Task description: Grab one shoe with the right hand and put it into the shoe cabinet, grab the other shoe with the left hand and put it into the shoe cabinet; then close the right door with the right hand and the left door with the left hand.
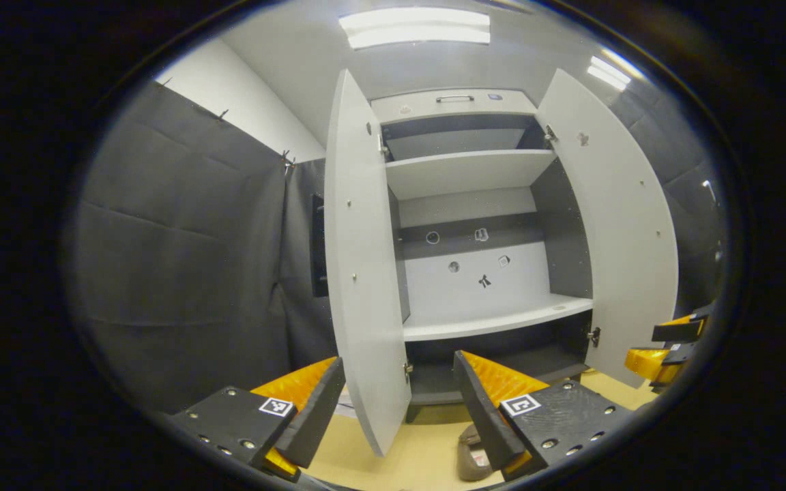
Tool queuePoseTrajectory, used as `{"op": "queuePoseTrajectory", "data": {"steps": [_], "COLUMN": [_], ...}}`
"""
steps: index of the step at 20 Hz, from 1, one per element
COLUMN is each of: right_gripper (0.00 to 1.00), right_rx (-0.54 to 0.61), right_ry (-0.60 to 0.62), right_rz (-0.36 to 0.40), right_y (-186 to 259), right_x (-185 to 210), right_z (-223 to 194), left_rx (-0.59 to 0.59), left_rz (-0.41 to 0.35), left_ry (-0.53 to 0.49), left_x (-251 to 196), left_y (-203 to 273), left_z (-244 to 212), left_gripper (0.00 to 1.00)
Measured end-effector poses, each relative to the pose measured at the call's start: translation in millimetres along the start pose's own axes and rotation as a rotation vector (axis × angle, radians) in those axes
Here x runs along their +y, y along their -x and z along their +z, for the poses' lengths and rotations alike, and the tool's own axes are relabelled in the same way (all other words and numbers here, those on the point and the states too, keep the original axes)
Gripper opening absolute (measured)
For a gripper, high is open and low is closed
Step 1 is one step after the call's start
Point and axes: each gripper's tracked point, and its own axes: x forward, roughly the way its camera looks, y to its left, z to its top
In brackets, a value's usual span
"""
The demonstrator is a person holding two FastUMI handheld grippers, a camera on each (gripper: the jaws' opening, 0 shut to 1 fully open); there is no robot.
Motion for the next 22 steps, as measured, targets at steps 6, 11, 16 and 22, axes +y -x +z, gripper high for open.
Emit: {"op": "queuePoseTrajectory", "data": {"steps": [6, 11, 16, 22], "right_gripper": [0.95, 0.95, 0.96, 0.88], "right_rx": [0.202, 0.355, 0.482, 0.631], "right_ry": [0.000, -0.018, -0.003, -0.022], "right_rz": [0.048, 0.085, 0.139, 0.161], "right_y": [-44, -67, -76, -80], "right_x": [20, 32, 45, 50], "right_z": [-71, -116, -154, -198], "left_rx": [-0.017, 0.008, 0.025, 0.011], "left_rz": [0.013, 0.024, 0.040, 0.027], "left_ry": [-0.013, -0.021, -0.024, -0.036], "left_x": [11, 16, 21, 16], "left_y": [-25, -31, -32, -31], "left_z": [3, -8, -15, -13], "left_gripper": [0.99, 0.99, 0.93, 0.94]}}
